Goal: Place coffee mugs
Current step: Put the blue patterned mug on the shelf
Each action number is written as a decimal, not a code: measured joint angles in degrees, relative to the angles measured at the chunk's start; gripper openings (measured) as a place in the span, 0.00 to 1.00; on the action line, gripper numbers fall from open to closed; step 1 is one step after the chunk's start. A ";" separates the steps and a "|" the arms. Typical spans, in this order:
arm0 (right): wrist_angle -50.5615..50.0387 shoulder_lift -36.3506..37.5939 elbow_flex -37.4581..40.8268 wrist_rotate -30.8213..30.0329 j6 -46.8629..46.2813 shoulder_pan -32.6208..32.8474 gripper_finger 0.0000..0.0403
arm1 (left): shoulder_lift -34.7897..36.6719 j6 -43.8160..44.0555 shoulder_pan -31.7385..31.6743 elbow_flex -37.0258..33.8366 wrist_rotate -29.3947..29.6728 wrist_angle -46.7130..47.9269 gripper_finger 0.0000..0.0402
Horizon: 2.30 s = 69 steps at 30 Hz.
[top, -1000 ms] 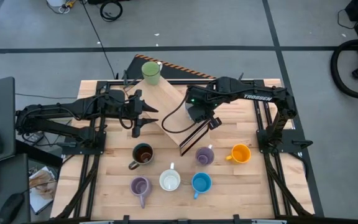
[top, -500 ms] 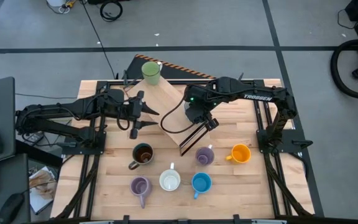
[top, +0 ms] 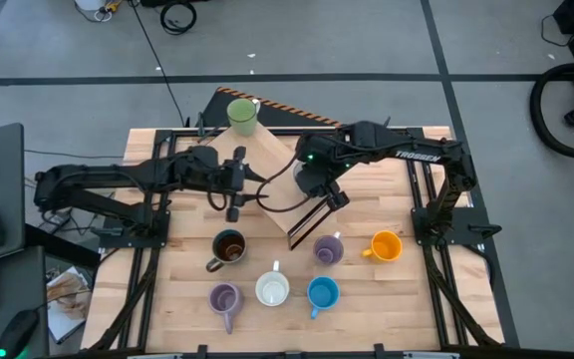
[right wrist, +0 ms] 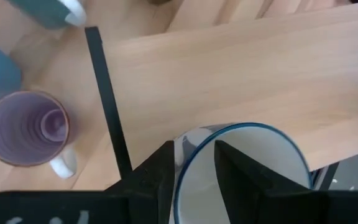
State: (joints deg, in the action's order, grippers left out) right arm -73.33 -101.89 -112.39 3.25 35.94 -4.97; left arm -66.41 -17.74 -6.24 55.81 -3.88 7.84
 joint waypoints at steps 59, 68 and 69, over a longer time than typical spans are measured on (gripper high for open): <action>31.55 14.84 31.75 -5.00 -19.30 -12.03 0.61 | -1.32 6.41 3.28 0.02 18.08 7.65 0.43; 36.95 13.98 31.70 -0.16 -18.81 -13.75 0.60 | 2.26 7.35 3.89 1.42 18.52 10.66 0.43; 36.82 13.60 31.77 -0.13 -18.74 -13.93 0.59 | 2.86 7.81 3.87 1.61 18.51 11.14 0.43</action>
State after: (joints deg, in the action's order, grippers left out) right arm -36.51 -88.29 -80.62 3.11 17.20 -18.91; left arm -63.55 -9.93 -2.37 57.42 14.63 18.97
